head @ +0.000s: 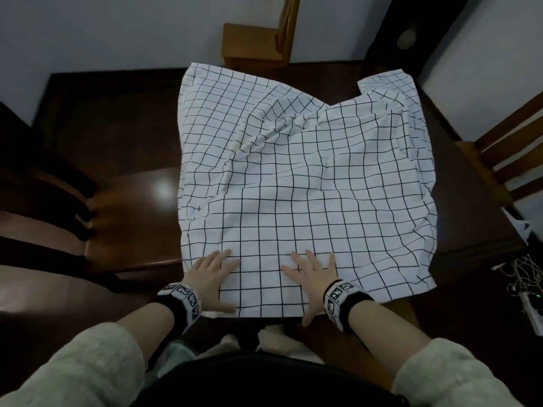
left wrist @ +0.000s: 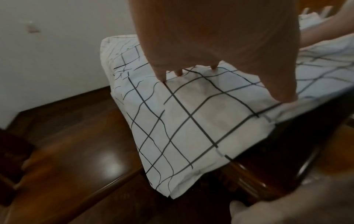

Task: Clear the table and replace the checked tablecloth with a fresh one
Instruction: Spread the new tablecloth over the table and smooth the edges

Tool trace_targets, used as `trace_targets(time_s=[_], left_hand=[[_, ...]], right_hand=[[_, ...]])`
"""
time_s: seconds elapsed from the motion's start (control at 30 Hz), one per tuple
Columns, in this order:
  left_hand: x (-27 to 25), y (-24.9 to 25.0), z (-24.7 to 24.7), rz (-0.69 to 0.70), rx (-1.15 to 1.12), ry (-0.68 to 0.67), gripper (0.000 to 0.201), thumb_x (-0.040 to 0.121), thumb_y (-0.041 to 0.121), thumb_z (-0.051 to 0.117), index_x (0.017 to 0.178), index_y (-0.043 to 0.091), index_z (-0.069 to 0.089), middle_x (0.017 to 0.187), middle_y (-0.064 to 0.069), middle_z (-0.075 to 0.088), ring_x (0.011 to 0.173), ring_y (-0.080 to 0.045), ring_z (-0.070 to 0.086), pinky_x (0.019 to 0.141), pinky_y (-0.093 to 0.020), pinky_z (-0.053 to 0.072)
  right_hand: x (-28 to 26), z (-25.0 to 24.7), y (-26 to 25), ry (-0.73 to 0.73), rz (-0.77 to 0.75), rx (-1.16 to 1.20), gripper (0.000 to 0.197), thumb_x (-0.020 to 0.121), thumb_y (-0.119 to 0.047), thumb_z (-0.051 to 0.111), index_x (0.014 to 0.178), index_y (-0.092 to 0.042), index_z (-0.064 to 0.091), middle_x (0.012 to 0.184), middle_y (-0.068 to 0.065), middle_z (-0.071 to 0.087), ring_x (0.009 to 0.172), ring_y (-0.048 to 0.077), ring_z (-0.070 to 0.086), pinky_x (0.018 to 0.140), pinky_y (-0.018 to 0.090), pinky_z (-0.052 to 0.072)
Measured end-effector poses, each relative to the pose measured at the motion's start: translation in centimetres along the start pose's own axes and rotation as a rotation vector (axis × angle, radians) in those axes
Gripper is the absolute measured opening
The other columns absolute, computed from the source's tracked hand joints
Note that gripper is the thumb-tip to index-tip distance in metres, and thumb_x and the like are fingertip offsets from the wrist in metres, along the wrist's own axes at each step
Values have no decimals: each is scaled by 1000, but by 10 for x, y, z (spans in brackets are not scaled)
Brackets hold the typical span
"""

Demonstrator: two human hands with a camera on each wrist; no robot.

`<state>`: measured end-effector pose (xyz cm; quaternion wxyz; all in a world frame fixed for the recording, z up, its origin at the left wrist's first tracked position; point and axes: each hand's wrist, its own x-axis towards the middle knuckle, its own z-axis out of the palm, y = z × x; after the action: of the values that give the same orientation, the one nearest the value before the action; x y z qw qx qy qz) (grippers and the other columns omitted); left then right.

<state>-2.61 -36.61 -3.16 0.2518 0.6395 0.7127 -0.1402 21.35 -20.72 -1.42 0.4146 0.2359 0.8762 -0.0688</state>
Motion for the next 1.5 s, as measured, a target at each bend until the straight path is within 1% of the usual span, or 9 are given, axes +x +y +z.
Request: trace_targets(time_s=[0.1, 0.23, 0.4, 0.57, 0.67, 0.9, 1.17, 1.33, 1.5], left_hand=[[0, 1, 10, 29, 80, -58, 124, 59, 84, 57, 149, 37, -14, 157, 0, -23, 146, -27, -14, 119, -44, 0], [1, 5, 9, 66, 142, -77, 125, 59, 83, 59, 147, 39, -18, 156, 0, -26, 145, -32, -14, 118, -50, 3], [2, 13, 1, 61, 98, -37, 107, 73, 75, 52, 149, 37, -14, 158, 2, -21, 147, -32, -5, 117, -52, 11], [2, 10, -13, 116, -62, 283, 57, 91, 65, 25, 139, 39, 40, 148, 15, 38, 132, -13, 41, 107, -35, 33], [4, 9, -23, 161, -130, 343, 69, 83, 74, 12, 121, 39, 59, 124, 22, 57, 116, -5, 51, 98, -29, 36], [12, 19, -32, 179, -117, 681, 40, 74, 64, 52, 91, 27, 54, 90, 13, 55, 81, -13, 56, 70, -28, 44], [24, 44, -58, -107, -180, 618, 49, 77, 60, 58, 114, 28, 59, 119, 11, 55, 110, -17, 53, 90, -35, 42], [31, 59, -69, 32, -194, 563, 26, 95, 37, 47, 85, 22, 66, 90, 6, 65, 93, -18, 59, 82, -30, 44], [34, 59, -79, 2, -386, 566, 23, 92, 38, 57, 88, 21, 72, 86, 7, 68, 86, -12, 62, 67, -23, 43]], right_hand=[[-8, 6, -9, 37, -16, -35, 125, 67, -60, 76, 151, -37, -13, 159, -4, -21, 147, 31, -15, 105, 75, -4], [-20, -3, -9, 187, -79, 90, 58, 94, -34, 50, 148, -29, 29, 159, -3, 18, 146, 20, 12, 111, 66, -9], [-32, -27, 4, 325, 41, 31, 31, 94, -16, 42, 116, -26, 61, 104, 2, 66, 113, 21, 55, 119, 47, 1], [-39, -53, 31, 483, 199, 93, 29, 99, -28, 40, 107, -29, 68, 97, -6, 70, 103, 15, 60, 119, 37, 2], [-43, -68, 46, 508, 238, 110, 34, 100, -37, 36, 106, -31, 69, 99, -10, 70, 105, 13, 59, 119, 37, 2], [-51, -103, 82, 683, 481, 176, 35, 100, -37, 34, 102, -32, 69, 98, -9, 70, 102, 14, 60, 117, 40, 8], [-61, -147, 107, 903, 553, 304, 34, 97, -36, 39, 91, -29, 72, 89, -8, 70, 94, 15, 61, 116, 39, 8], [-61, -145, 113, 952, 580, 379, 32, 94, -40, 46, 82, -27, 72, 82, -9, 69, 90, 12, 61, 116, 38, 7], [-59, -144, 126, 989, 644, 427, 31, 91, -44, 49, 71, -24, 61, 71, -7, 63, 86, 17, 60, 114, 40, 15]])
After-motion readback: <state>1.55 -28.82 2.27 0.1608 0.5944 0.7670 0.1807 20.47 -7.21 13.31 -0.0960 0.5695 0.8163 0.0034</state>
